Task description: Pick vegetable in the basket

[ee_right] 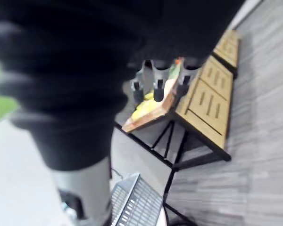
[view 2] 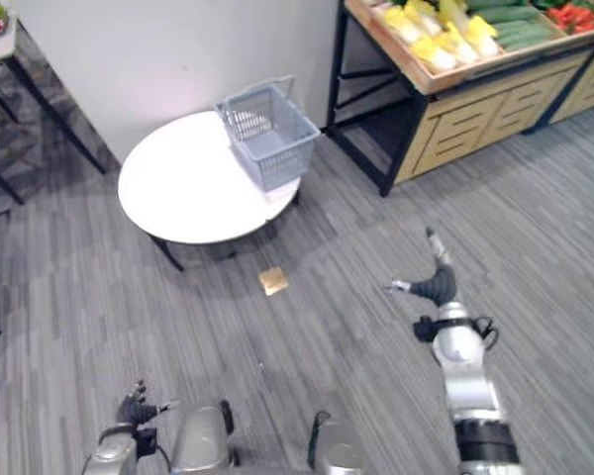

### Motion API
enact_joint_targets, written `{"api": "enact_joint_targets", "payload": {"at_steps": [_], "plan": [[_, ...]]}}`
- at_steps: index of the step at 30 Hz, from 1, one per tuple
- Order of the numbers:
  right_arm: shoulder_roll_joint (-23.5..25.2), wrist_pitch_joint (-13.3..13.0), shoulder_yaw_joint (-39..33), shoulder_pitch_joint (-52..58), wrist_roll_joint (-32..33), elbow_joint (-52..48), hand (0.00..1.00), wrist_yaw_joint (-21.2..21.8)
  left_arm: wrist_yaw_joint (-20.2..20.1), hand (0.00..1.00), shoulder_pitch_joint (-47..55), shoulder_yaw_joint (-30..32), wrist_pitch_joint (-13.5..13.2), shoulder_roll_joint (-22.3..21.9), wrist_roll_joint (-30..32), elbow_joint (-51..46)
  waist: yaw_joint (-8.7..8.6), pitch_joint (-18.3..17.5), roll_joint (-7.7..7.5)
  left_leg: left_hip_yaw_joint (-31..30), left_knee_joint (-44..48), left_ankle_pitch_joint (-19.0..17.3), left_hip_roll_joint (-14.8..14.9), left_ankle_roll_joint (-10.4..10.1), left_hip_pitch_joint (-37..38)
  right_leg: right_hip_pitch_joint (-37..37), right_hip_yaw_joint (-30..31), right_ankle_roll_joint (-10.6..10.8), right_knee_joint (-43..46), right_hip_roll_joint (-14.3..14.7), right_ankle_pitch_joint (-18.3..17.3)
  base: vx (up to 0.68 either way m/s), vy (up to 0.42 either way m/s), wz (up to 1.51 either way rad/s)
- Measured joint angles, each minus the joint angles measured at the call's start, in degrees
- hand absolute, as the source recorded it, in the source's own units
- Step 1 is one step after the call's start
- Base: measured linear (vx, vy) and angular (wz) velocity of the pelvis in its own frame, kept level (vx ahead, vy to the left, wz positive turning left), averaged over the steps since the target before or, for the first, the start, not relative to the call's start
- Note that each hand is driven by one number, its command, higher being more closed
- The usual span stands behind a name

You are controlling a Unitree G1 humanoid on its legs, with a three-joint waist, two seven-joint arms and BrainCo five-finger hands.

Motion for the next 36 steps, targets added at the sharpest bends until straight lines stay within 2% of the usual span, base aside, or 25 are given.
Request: {"api": "enact_joint_targets", "payload": {"at_steps": [2,3,4,5,7,8,9,10,11,12,13,14,15,17,18,19,20,21,23,24,26,29,31,33,36], "plan": [[-2.68,-0.05,1.62,-3.05,-0.99,1.28,0.00,0.07,-0.07,0.00,-0.34,0.43,-0.03,-0.07,0.00,0.08,0.18,-0.38,0.65,2.62,-13.50,4.17,-1.41,0.02,-0.47,3.73,-1.47,1.98,-3.19,0.02,-0.67,0.55,0.155,0.21],[-3.82,-0.07,3.10,-5.27,-1.56,1.63,0.00,0.05,-0.07,0.00,-0.18,0.42,-0.03,-0.33,0.01,0.22,0.36,-0.69,1.09,3.41,-14.73,4.22,-0.07,-0.17,-2.31,6.30,-1.66,3.46,-4.64,0.23,-1.59,0.57,0.189,0.05],[-4.17,-0.26,3.83,-6.28,-1.63,1.77,0.00,-0.07,-0.07,0.00,0.23,0.41,-0.03,-0.59,0.25,0.51,0.45,-0.86,1.33,4.12,-13.01,6.81,0.37,0.18,-2.47,7.67,-1.52,3.95,-5.07,0.20,-1.89,0.73,0.245,0.07],[-4.68,-0.63,5.02,-7.43,-1.63,2.20,0.00,-0.05,-0.14,0.00,0.25,-0.02,0.02,-1.53,0.57,1.08,0.73,-1.68,0.74,3.81,-11.97,10.84,-0.43,2.96,-2.23,8.79,-1.18,4.50,-4.67,-0.72,-1.44,0.76,0.293,0.18],[-5.44,-0.92,5.99,-9.10,-1.80,2.83,0.00,0.24,-0.28,0.00,-0.01,-0.84,-0.03,-3.11,0.69,0.46,1.08,-2.75,-0.31,3.11,-10.28,8.58,-2.38,7.33,-2.32,6.62,0.23,5.38,0.42,-3.23,1.39,0.58,0.255,0.21],[-5.40,-1.04,6.04,-9.81,-2.27,3.63,0.00,0.23,-0.48,0.00,0.01,-0.84,-0.03,-3.49,1.16,0.33,1.63,-3.21,-1.10,2.68,-8.82,7.32,-3.32,8.36,-1.62,5.51,1.69,6.09,4.82,-4.03,3.07,0.52,0.229,0.22],[-5.38,-1.05,6.15,-10.18,-2.88,4.55,0.00,0.23,-0.81,0.00,0.14,-0.86,-0.02,-3.43,1.93,0.37,1.91,-3.54,-2.01,2.24,-8.42,5.31,-4.45,8.14,0.39,3.46,3.08,8.46,12.22,-4.99,4.83,0.77,0.312,0.48],[-5.34,-1.06,6.34,-11.28,-3.64,5.86,0.00,0.22,-0.88,0.00,0.05,-1.49,0.08,-2.93,2.28,0.41,1.62,-3.41,-2.37,0.42,-8.76,3.41,-5.75,7.55,3.87,-1.46,6.51,13.49,27.44,-5.49,8.53,0.73,0.227,0.78],[-5.30,-1.04,6.63,-11.91,-3.92,6.10,0.00,0.09,-0.85,0.00,-0.55,-3.21,0.18,-1.63,2.34,0.83,1.31,-3.36,-2.36,-1.49,-8.88,2.22,-6.27,7.35,6.99,-7.04,10.58,13.50,42.06,-3.75,8.52,0.57,0.140,0.84],[-5.22,-1.03,7.42,-12.32,-3.92,6.11,0.00,-0.08,-0.81,0.00,-0.92,-4.09,0.20,-0.81,2.35,1.16,1.06,-3.29,-2.35,-2.48,-9.22,2.02,-6.48,7.35,8.56,-9.52,11.90,13.25,47.31,-2.66,8.00,0.51,0.058,0.88],[-5.06,-1.08,9.63,-13.77,-3.93,6.10,0.00,-0.14,-0.74,0.00,-1.28,-5.43,0.15,0.57,2.38,1.20,0.44,-3.15,-2.30,-3.80,-10.96,2.03,-6.71,7.35,12.15,-13.65,12.40,11.20,51.94,-1.72,5.41,0.45,0.000,0.81],[-4.76,-1.47,10.73,-15.26,-3.91,6.07,0.00,-0.32,-0.66,0.00,-1.81,-6.24,0.12,1.55,2.37,1.18,-0.06,-3.10,-2.18,-5.13,-12.74,2.02,-6.79,7.34,14.83,-16.97,11.65,7.25,50.34,-2.22,2.76,0.42,-0.029,0.82],[-4.72,-1.62,10.75,-15.86,-3.90,6.03,0.00,-0.66,-0.59,0.00,-2.44,-6.68,0.07,2.11,2.35,1.14,-0.33,-3.04,-2.12,-6.15,-13.45,2.00,-6.79,7.29,15.75,-18.74,11.28,6.06,47.67,-2.55,1.33,0.37,-0.083,0.94],[-4.81,-1.77,10.60,-18.57,-3.84,7.14,0.00,-1.46,-0.32,0.00,-4.47,-7.16,-0.33,3.50,2.27,1.01,-1.46,-2.88,-2.18,-9.42,-15.04,0.79,-6.55,4.91,16.26,-23.56,11.33,4.37,32.81,-3.40,0.33,0.37,-0.236,1.04],[-4.78,-1.86,10.46,-20.44,-3.81,9.27,0.00,-2.16,-0.10,0.00,-5.67,-7.69,-0.37,3.93,2.19,1.15,-1.30,-2.63,-2.48,-11.17,-14.85,0.15,-6.35,3.29,15.80,-24.95,11.37,3.51,17.56,-4.11,2.69,0.34,-0.324,0.81],[-4.78,-1.86,10.38,-20.90,-3.82,10.12,0.00,-2.24,-0.13,0.00,-5.88,-7.83,-0.40,3.91,2.20,1.13,-1.27,-2.45,-2.46,-11.97,-14.47,-0.23,-6.19,2.18,15.67,-24.77,11.35,3.37,11.69,-4.09,5.18,0.34,-0.369,0.76],[-4.74,-1.72,10.20,-20.83,-3.85,11.25,0.00,-2.32,-0.09,0.00,-5.83,-8.04,-0.51,3.99,2.22,1.07,-1.05,-2.16,-2.92,-12.99,-13.49,-1.34,-6.20,0.15,15.92,-23.78,11.28,3.73,3.48,-4.26,13.68,0.24,-0.284,0.60],[-4.74,-1.48,10.05,-20.37,-3.85,11.28,0.00,-2.33,-0.11,0.00,-5.63,-8.35,-0.49,4.27,2.22,1.07,-1.12,-2.02,-3.59,-13.82,-12.85,-2.16,-6.60,-1.08,16.21,-23.08,11.17,3.60,1.97,-4.68,17.67,0.32,-0.389,0.65],[-5.12,-1.01,9.61,-20.25,-3.93,11.07,0.00,-2.35,-0.21,0.00,-4.98,-8.87,-0.65,2.33,2.31,1.79,-1.20,-0.84,-0.75,-14.77,-11.48,-3.44,-3.92,-3.33,16.18,-21.61,7.76,2.30,2.43,-3.53,15.33,0.28,-0.361,0.49],[-5.46,-0.58,9.04,-20.30,-4.15,11.07,0.00,-2.35,-0.16,0.00,-4.89,-8.82,-0.92,1.08,2.31,2.20,-1.24,-0.17,2.13,-14.89,-11.61,-3.52,-1.51,-3.74,15.58,-20.80,5.75,1.42,0.67,-1.45,14.94,0.18,-0.230,0.31],[-5.51,-0.03,8.36,-20.37,-4.54,11.47,0.00,-2.35,-0.12,0.00,-5.36,-8.81,-1.09,0.55,2.30,2.24,-1.58,0.70,3.60,-14.95,-11.62,-1.87,-0.38,-4.12,14.18,-20.64,3.87,0.49,-0.43,-0.43,14.89,0.17,-0.226,0.35],[-5.52,-0.05,8.63,-21.91,-5.78,15.51,0.00,-2.29,-0.12,0.00,-5.38,-8.92,-1.39,0.04,2.31,2.26,-1.57,1.05,4.23,-14.60,-13.25,1.69,0.00,-5.28,13.19,-20.31,1.95,-0.19,-2.51,-0.37,15.32,0.11,-0.142,0.34],[-6.09,-0.03,9.00,-25.84,-6.17,18.43,0.00,-2.29,-0.12,0.00,-5.44,-9.03,-1.47,-0.14,2.43,2.30,-1.87,1.99,5.96,-14.58,-15.77,2.53,-0.07,-5.04,13.29,-20.26,1.51,-0.47,-4.48,0.02,16.10,0.04,-0.045,0.15],[-8.54,-0.10,11.08,-31.53,-7.66,21.19,0.00,-2.36,0.07,0.00,-5.75,-9.72,-1.80,-0.19,2.49,2.14,-1.91,3.03,8.28,-13.50,-18.67,3.87,-0.31,-5.16,11.83,-21.37,1.34,-0.26,-8.07,-0.08,18.66,-0.03,0.026,0.07],[-10.02,-0.08,12.85,-34.91,-8.40,24.33,0.00,-2.55,0.25,0.00,-5.69,-10.93,-2.42,-0.17,2.61,2.19,-1.29,3.77,9.88,-13.19,-20.70,4.31,-1.05,-4.92,10.19,-21.43,1.35,0.19,-13.54,-0.21,21.86,-0.04,0.034,0.06]]}}
